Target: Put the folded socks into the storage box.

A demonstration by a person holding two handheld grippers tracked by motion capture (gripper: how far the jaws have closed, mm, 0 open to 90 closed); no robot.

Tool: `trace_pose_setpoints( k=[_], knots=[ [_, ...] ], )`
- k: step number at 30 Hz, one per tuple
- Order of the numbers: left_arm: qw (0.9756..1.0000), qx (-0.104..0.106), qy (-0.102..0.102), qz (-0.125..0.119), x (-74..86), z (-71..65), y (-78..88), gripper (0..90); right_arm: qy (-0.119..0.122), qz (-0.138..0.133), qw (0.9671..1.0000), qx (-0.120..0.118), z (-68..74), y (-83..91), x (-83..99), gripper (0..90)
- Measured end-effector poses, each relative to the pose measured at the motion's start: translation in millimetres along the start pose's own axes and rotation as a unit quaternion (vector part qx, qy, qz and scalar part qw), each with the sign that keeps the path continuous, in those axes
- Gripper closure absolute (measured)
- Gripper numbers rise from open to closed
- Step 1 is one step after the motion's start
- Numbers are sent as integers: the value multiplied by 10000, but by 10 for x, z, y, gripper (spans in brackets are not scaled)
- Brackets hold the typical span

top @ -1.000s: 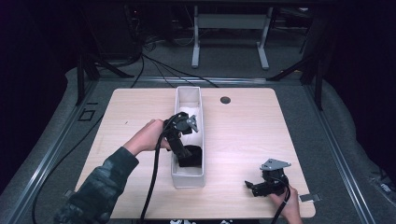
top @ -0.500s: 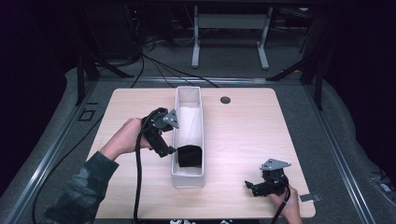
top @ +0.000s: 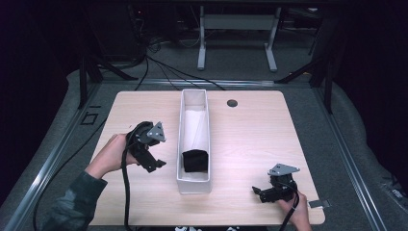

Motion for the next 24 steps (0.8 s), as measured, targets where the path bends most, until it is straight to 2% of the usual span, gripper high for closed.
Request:
trace_pose_setpoints(
  k=[6,9,18,24],
  knots=[
    [9996,-140,241,-7,232,15,-23,32,-3,-1,10000,0,0,0,0,4],
    [9990,-137,408,-134,366,11,-53,32,-11,-1,10000,-2,2,0,-1,4],
    [9972,-105,723,-141,739,-35,-255,25,-11,-1,10000,-3,1,0,-1,4],
    [9940,-117,1040,-312,1000,-66,-403,20,-10,-2,10000,-4,1,-1,-1,4]
  ],
)
Point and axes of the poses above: each handheld gripper's, and its own axes: y roughly backward along the jaws, x roughly out of its underside, z roughly to its left, the point moved 1 cm from there along -y, roughly forward along the jaws, and after that the axes turned 11 degrees about x, right-handed, at the moved point
